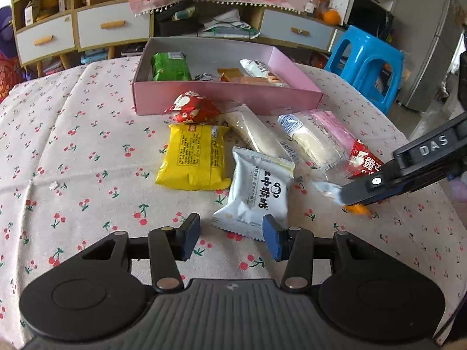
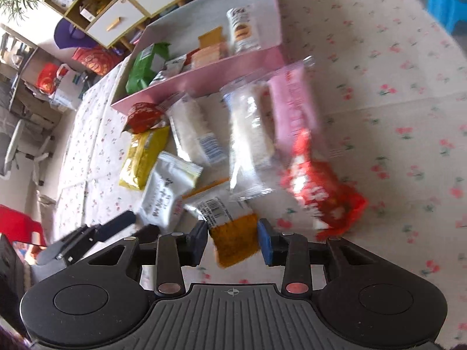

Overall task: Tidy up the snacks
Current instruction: 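Grasp white pastry pack with left tool while right tool grasps orange-label bar, then carry white pastry pack with left tool while right tool carries orange bar over box, then open left tool in box while right tool releases orange bar inside, then grasp clear bread pack with left tool while right tool grasps another bread pack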

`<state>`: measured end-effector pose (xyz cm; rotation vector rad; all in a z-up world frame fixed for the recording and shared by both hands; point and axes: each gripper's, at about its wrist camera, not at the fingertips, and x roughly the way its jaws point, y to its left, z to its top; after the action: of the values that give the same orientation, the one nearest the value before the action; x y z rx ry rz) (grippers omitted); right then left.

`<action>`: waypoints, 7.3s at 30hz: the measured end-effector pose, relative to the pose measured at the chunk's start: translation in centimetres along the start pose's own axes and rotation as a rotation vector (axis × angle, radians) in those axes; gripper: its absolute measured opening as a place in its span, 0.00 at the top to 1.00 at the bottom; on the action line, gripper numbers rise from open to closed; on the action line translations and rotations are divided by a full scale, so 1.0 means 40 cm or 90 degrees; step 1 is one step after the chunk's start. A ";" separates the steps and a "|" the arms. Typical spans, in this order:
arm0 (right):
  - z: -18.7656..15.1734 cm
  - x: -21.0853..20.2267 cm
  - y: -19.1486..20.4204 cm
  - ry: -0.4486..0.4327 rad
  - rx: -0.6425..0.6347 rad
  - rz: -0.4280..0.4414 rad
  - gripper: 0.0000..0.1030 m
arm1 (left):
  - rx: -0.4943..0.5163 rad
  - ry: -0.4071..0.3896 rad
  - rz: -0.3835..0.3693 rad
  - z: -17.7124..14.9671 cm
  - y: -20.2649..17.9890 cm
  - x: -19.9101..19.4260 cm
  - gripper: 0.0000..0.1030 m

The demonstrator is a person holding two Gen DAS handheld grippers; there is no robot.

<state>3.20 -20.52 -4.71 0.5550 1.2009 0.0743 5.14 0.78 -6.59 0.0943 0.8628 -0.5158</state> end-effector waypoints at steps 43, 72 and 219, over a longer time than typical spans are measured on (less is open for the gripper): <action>-0.142 0.047 0.110 -0.052 -0.525 -0.050 0.50 | 0.101 -0.014 0.002 -0.019 -0.098 0.023 0.37; -0.049 -0.026 0.145 -0.121 -0.417 -0.011 0.63 | 0.042 -0.013 0.008 0.050 -0.065 -0.039 0.57; 0.161 -0.038 -0.060 -0.169 -0.056 0.056 0.28 | -0.265 -0.048 0.098 0.138 -0.089 0.114 0.63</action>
<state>7.84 -25.49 -2.88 0.5228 0.9099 0.1238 9.78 -5.71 -5.95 -0.2366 0.8651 -0.1875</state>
